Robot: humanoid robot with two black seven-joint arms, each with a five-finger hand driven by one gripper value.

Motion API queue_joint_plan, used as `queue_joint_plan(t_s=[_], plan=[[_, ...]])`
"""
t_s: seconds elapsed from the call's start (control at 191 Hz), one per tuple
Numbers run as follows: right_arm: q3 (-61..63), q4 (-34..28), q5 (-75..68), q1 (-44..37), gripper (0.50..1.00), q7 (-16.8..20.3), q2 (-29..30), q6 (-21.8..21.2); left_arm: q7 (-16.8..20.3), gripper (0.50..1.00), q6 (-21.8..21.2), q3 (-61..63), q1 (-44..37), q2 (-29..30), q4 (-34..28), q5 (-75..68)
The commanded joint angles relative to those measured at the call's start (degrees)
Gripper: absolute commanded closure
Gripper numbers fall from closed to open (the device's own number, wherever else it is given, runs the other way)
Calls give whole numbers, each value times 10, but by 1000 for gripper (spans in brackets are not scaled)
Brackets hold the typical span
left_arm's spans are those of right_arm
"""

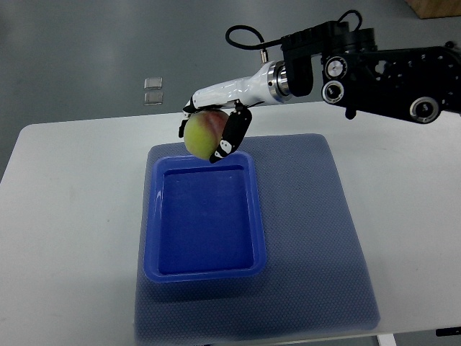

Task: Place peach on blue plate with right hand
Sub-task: 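Lower the peach into the blue tray and open the right hand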

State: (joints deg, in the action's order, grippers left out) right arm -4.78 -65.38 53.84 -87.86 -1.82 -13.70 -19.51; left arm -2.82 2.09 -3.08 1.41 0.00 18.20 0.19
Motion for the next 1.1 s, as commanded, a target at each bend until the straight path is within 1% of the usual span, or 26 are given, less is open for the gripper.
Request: queue_joint_plan(t_s=[0.0,0.094,0.204,0.35,0.355,0.381,0.413,0.418,0.423,0.439,0.486,0.491,0.502,0.538,0.585,0.59,0.601,0.632,0.684,0.69,0.773,0.956,0.961,1.071,1.076,1.097], plan=[[-19,51,5,34,1000,1,83,17,0,500,-1,0,0,0,0,0],[-22,91,10,67,1000,1,137,22,0,500,0,0,0,0,-1,0],[-37,127,16,102,1000,2,137,26,0,500,-1,0,0,0,-2,0],[-39,143,30,124,996,2,137,34,0,500,0,0,0,0,-3,0],[-39,151,37,135,961,2,137,38,0,500,0,0,0,0,-3,0],[-40,153,39,138,942,2,137,38,0,500,-1,0,0,0,-2,0],[-40,155,42,141,891,2,137,37,0,500,0,1,0,0,-1,0],[-40,155,42,142,873,2,137,37,0,500,0,1,0,0,-1,0],[-40,155,42,142,873,2,137,37,0,500,0,1,0,0,-1,0],[-40,155,42,145,830,2,137,37,0,500,-1,1,0,0,-1,0],[-40,155,42,148,773,2,137,37,0,500,0,1,0,0,0,0],[-40,155,42,148,757,2,137,37,0,500,0,1,0,0,0,0],[-40,155,42,148,756,2,137,37,0,500,0,1,0,0,0,0],[-40,155,41,149,709,1,137,36,-1,500,0,1,0,0,0,0],[-40,155,41,149,709,1,137,36,-1,500,0,1,0,0,0,0],[-39,155,41,150,661,1,137,37,0,500,0,2,0,0,-1,0],[-39,155,41,151,646,1,137,37,0,500,-1,2,0,0,-1,0],[-38,155,41,150,613,1,137,36,0,500,-1,2,0,0,-2,0],[-38,155,41,150,613,1,137,36,0,500,-1,2,0,0,-2,0],[-35,155,40,148,583,1,137,35,0,500,-1,2,0,0,-2,0],[-31,155,37,145,570,1,137,30,0,500,-1,1,0,0,-3,0],[-20,146,30,123,570,2,137,17,-1,500,-1,2,0,0,-3,0],[-5,136,28,106,570,1,137,5,-1,500,-1,2,0,0,-2,0],[33,130,26,95,570,1,131,-5,-1,500,0,2,0,0,-3,-1],[69,129,22,88,570,1,103,-9,-1,500,-1,2,0,0,-3,-1],[87,129,20,88,570,1,90,-10,-1,500,-1,2,0,0,-3,-1]])
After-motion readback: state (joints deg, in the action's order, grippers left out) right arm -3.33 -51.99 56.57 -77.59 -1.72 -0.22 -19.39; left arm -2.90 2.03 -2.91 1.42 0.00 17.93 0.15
